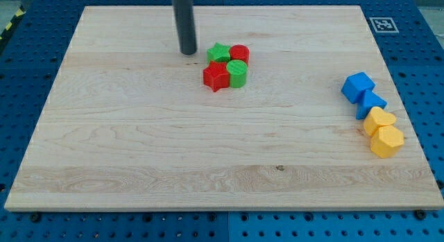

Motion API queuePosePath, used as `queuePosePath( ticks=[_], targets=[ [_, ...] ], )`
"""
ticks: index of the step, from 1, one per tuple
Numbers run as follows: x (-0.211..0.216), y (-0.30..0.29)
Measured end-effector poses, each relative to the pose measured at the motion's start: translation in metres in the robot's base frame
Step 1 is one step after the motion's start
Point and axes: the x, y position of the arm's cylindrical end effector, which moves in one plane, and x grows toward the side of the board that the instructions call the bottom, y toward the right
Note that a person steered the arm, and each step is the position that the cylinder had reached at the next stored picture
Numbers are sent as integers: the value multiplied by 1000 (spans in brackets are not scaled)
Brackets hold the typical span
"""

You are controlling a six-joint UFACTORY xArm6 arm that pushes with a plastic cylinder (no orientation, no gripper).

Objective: Separate the green star from the green circle

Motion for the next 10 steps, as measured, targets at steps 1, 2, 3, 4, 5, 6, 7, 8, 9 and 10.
queuePosePath(
  ticks=[1,2,3,4,5,6,7,8,9,10],
  targets=[
    [16,28],
    [21,56],
    [22,62],
    [25,37],
    [44,34],
    [52,50],
    [52,77],
    [52,104],
    [52,132],
    [49,154]
  ],
)
